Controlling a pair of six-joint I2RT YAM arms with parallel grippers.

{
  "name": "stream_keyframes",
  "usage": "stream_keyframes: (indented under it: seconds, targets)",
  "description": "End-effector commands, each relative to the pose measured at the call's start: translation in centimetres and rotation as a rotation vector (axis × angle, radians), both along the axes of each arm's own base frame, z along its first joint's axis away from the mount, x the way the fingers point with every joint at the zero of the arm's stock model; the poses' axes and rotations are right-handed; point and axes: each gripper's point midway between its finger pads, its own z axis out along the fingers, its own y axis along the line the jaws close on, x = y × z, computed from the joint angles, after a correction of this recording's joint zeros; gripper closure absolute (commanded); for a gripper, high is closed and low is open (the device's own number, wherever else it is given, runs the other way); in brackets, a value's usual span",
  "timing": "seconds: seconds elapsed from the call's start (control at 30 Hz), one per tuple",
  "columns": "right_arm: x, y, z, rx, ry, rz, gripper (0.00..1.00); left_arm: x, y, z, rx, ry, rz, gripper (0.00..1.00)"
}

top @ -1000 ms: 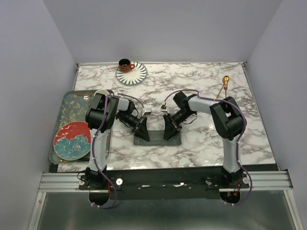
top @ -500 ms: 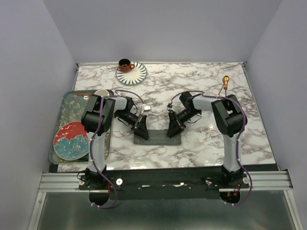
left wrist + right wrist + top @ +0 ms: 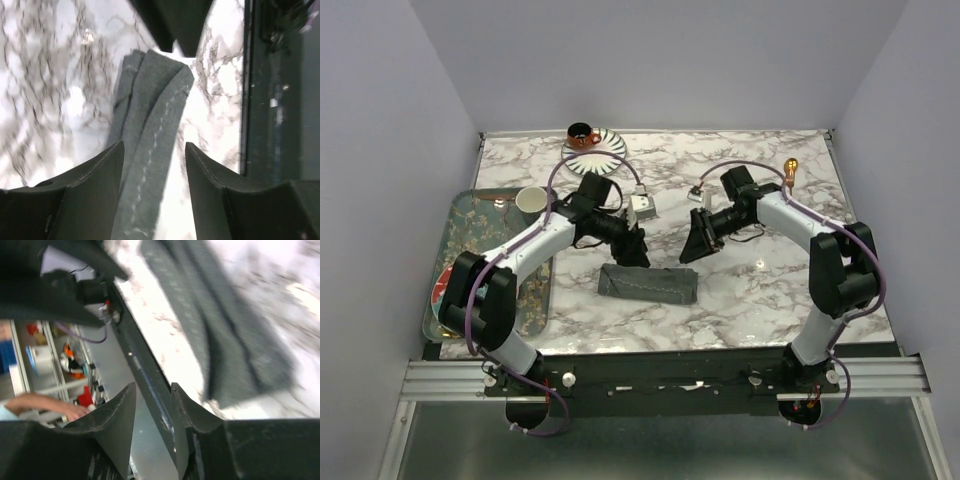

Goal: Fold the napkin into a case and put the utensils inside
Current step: Fold the 2/3-rectangle-folded napkin at the center of the board, then stuff the top corner of the smaller-rectangle-folded napkin into the folded napkin.

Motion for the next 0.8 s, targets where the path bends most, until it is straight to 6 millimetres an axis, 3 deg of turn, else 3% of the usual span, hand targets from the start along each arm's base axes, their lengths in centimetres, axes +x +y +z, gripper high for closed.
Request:
stream_keyframes:
  seconds: [0.0,0.07,0.13,0.23,0.43,0.63,0.77]
  targets:
    - [1.9,-3.4,-3.5,-0.137,0.022,-0.125,0.59,1.9,-3.1,-1.9,0.061,-0.302,-0.115,0.34]
    - [2.5,-4.1,-4.3,-0.175,0.015,-0.155,0.61,1.1,-4.5,-2.7,0.077,-0.319,-0.174,0.24]
    - [3.1,-4.6,-4.9,-0.198,0.009,-0.177,0.63,0.3,-5.6,-3.5,0.099,-0.37,-0.231,0.23]
    - [3.5,-4.6,-5.5,-0.207,0.014,-0.181,0.66,0.1,-6.7,-4.1,0.109,-0.412,-0.279,0.28]
    - [3.5,-4.2,-6.1,-0.189,0.043,-0.173,0.66,-2.1,-9.0,-5.2,0.107,-0.419,-0.387,0.47]
    - [3.0,-4.0,-6.8,-0.181,0.072,-0.162,0.63,-3.6,-9.5,-6.6,0.123,-0.379,-0.446,0.48]
    - [2.5,-4.1,-7.3,-0.18,0.085,-0.149,0.54,-4.3,-9.5,-7.6,0.147,-0.351,-0.479,0.52]
